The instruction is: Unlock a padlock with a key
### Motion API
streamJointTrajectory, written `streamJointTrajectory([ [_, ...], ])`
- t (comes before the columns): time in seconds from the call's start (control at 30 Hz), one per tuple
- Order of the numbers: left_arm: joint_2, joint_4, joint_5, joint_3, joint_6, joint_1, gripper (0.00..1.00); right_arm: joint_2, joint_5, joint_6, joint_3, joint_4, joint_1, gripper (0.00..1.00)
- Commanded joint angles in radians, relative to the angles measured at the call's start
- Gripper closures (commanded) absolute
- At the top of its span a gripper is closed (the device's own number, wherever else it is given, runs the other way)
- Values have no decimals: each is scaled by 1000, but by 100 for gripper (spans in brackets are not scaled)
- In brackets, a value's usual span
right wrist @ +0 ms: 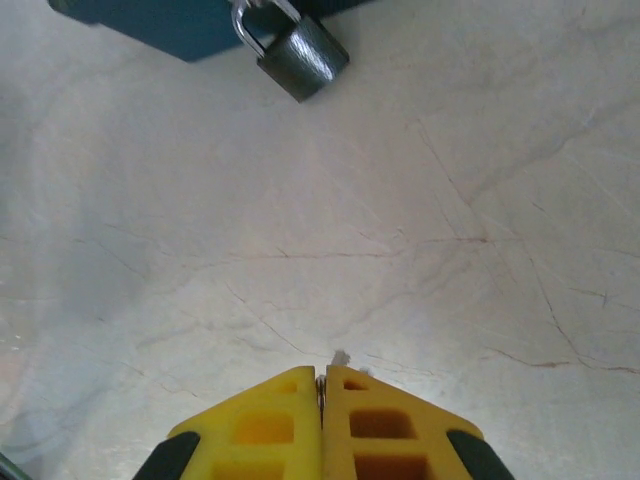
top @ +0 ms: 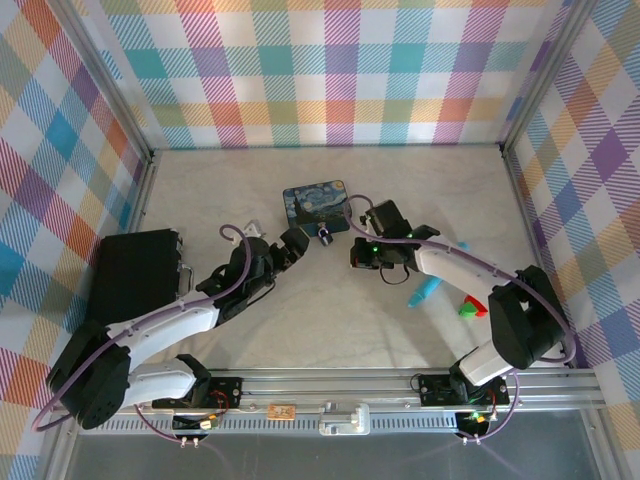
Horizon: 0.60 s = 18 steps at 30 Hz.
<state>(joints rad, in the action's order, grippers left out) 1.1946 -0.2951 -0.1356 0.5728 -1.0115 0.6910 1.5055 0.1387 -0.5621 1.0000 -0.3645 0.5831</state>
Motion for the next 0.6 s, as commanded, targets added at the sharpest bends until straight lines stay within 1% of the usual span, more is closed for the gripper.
streamJointTrajectory([
  [0.0,23,-85,16,11,-19,20,3,-22,24,-42,-6,42,-8,100],
  [0.1,22,-63,1,30,-9,22,2,10,36,-64,-46,51,-8,100],
  [0.27,0,20,-47,59,19,22,1,62,77,-104,-136,123,-8,100],
  [0.37,-9,47,-63,64,27,21,1,85,78,-95,-159,120,-7,100],
  [0.43,-14,60,-69,67,31,22,1,95,67,-83,-168,100,-6,100],
  [0.5,-16,72,-76,71,34,22,0,99,26,-65,-173,56,-6,100],
  [0.53,-15,74,-76,71,36,22,0,96,1,-56,-173,34,-6,99],
  [0.57,-16,76,-79,73,36,22,0,89,-29,-45,-175,9,-6,93],
])
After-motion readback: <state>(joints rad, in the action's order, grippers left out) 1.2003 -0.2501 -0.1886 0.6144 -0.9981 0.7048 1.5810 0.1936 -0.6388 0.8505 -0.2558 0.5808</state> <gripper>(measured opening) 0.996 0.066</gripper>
